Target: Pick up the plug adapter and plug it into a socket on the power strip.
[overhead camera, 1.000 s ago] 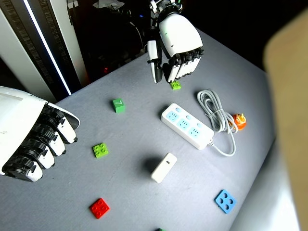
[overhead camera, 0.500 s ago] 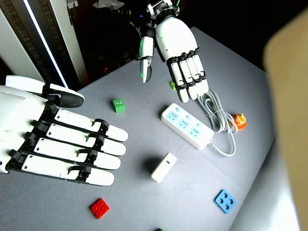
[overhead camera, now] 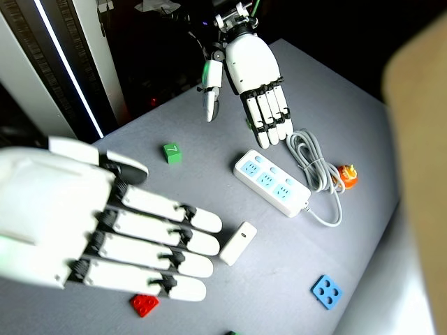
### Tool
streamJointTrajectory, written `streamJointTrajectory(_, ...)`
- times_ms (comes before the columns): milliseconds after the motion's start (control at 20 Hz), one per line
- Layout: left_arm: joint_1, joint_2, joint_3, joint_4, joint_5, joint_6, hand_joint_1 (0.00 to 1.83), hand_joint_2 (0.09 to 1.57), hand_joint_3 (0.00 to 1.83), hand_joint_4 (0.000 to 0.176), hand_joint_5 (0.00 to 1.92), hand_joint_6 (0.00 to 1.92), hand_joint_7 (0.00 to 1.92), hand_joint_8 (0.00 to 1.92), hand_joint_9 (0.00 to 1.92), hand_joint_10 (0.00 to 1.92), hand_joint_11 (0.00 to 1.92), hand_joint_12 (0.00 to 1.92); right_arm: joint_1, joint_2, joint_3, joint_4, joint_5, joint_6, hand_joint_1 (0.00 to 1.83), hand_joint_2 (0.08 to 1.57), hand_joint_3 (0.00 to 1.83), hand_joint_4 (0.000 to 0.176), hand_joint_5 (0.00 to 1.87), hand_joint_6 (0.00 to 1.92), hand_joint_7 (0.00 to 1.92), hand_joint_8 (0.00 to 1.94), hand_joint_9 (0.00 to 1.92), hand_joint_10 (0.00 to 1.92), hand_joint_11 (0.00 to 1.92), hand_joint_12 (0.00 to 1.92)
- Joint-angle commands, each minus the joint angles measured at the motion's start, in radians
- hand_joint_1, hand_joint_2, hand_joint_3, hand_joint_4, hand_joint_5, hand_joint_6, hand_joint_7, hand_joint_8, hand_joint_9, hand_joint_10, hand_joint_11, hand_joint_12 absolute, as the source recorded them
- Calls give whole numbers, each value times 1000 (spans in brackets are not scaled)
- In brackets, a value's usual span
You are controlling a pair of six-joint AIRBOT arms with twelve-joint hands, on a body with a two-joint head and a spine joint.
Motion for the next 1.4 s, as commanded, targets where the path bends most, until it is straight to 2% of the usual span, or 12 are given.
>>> streamJointTrajectory(0,0,3,2,40,-35,3,0,1236,12,0,1,0,0,0,0,0,0,0,21,-15,12,2,62,1,893,1003,0,0,0,0,0,0,0,0,0,0)
streamJointTrajectory(100,13,-1,1,40,-22,0,0,1241,12,0,0,0,0,0,0,0,0,0,38,-75,67,2,12,54,993,968,0,0,0,0,0,0,0,0,9,4)
streamJointTrajectory(250,30,-25,4,40,-18,-15,0,1249,14,0,3,1,0,0,0,0,0,0,53,-147,140,2,-46,176,1047,1007,0,0,10,4,0,0,0,0,50,27)
streamJointTrajectory(450,46,-91,25,40,-18,-62,0,1264,17,0,1,0,0,0,0,0,0,0,57,-246,247,3,-97,342,1019,1030,6,0,42,10,8,2,0,0,55,44)
streamJointTrajectory(500,44,-111,34,40,-18,-66,0,1261,13,0,15,6,4,1,0,0,0,0,56,-273,279,3,-110,374,1025,1044,0,0,47,2,6,0,0,0,10,157)
streamJointTrajectory(850,44,-158,59,15,-40,-53,0,1256,7,0,31,9,7,2,0,0,0,0,39,-393,405,4,-124,389,1025,1039,0,0,54,3,11,3,0,0,0,194)
streamJointTrajectory(1250,56,-177,82,-15,-71,-43,0,1263,7,0,21,1,0,0,0,0,0,0,8,-480,476,3,-87,387,1019,1039,0,0,56,3,5,1,0,0,0,179)
streamJointTrajectory(1350,56,-193,93,-17,-71,-43,0,1259,4,0,28,3,9,3,0,0,0,0,7,-496,490,3,-81,380,1021,1037,0,0,68,4,14,2,5,1,0,231)
